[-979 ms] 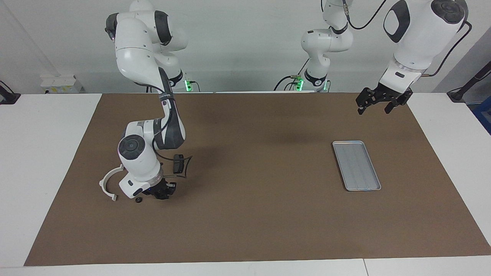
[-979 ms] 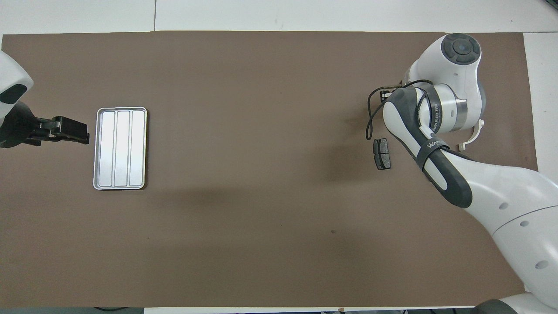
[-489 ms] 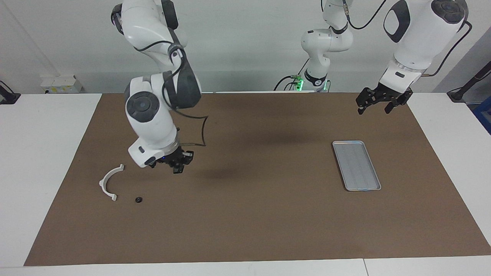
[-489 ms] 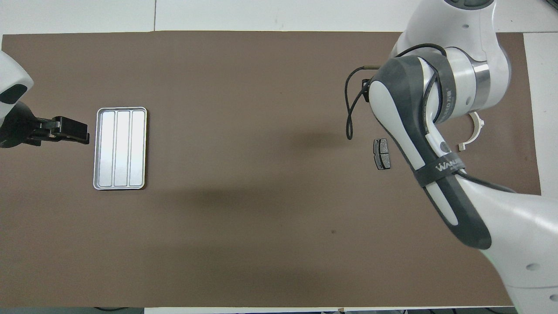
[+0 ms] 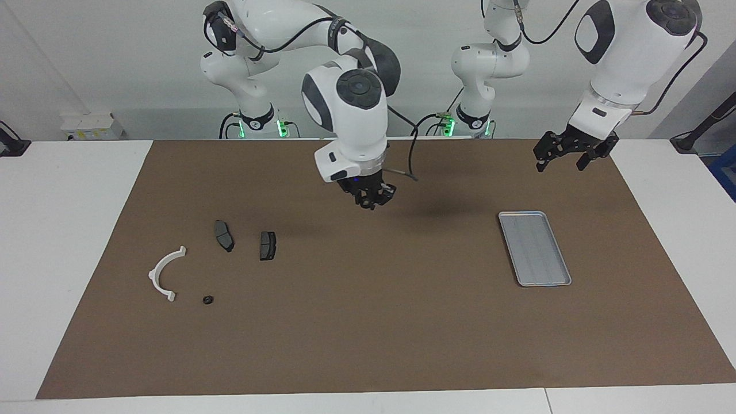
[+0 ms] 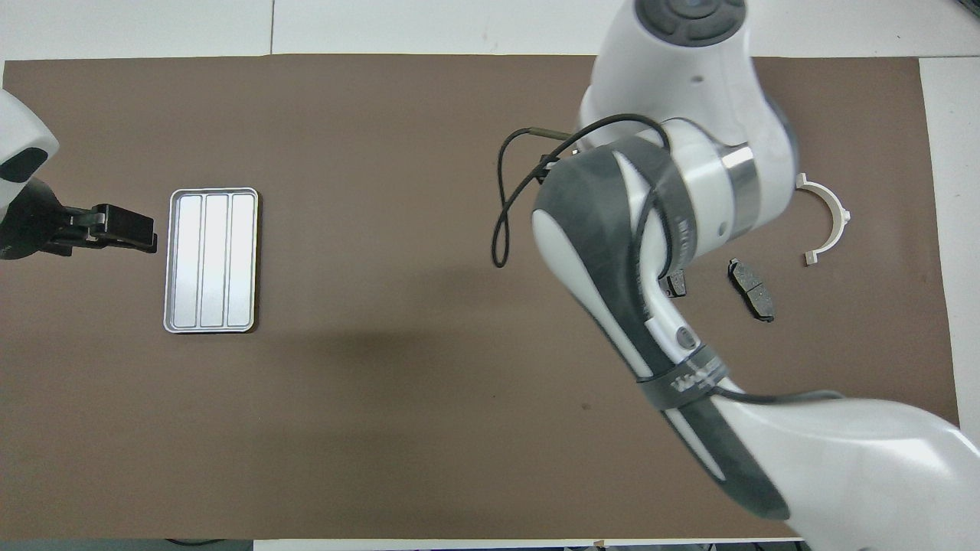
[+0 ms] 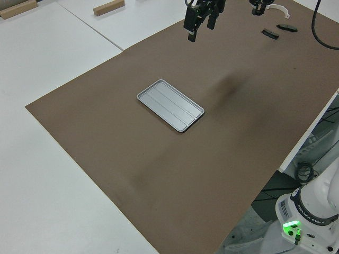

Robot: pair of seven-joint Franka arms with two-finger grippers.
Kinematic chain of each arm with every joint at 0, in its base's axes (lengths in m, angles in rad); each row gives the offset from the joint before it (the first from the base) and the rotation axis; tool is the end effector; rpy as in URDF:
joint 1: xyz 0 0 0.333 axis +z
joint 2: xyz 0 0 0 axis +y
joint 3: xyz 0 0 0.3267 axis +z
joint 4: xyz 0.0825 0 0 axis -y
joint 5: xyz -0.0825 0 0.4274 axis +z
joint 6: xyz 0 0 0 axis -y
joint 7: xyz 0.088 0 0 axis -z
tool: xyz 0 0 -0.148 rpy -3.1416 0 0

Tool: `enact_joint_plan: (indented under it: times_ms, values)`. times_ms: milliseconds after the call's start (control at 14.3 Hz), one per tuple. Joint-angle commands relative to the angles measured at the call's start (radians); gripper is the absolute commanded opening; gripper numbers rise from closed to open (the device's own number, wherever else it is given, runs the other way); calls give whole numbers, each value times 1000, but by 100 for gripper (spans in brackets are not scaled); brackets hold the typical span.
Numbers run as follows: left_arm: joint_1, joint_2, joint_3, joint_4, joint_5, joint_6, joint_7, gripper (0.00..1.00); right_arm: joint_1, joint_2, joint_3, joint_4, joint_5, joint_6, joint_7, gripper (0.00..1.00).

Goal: Pick bearing gear from pile to tray
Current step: 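Lift the bearing with the right gripper and carry it toward the table center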

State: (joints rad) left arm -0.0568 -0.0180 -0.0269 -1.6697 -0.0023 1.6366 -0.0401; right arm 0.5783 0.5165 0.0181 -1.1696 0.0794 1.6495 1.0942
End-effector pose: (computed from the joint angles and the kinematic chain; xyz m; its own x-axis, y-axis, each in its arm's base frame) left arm 0.5929 -0.0502 0.5595 0.9989 -0.0434 -0.0152 -0.0434 -0.9991 0.0012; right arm 0.6156 0.4279 0.4586 0.8701 -0.4837 -0.0948 -0.4865 -0.8737 -0.0075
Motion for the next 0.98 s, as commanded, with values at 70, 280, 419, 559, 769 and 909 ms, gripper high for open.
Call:
enact_joint_plan:
  times_ms: [70,280,419,559,769,909]
  values:
    - [2,-17,-1,-7,-2,-8,-11,100,79,62,-4,-2,7,88,154,0]
    - [2,-17,-1,-7,-2,-6,-11,100,144,157,-4,-1,-27,192,248,0]
    - [2,-17,-1,-7,-2,-8,-11,100,155,195,-4,-2,-33,245,257,0]
    - [2,-17,-1,-7,-2,-8,-11,100,155,217,-4,-16,-35,311,257,0]
    - [2,-17,-1,-7,-2,-8,-11,100,155,223,-4,-85,-36,404,259,0]
    - [2,-17,-1,-7,-2,-8,-11,100,156,224,-4,-133,-46,464,259,0]
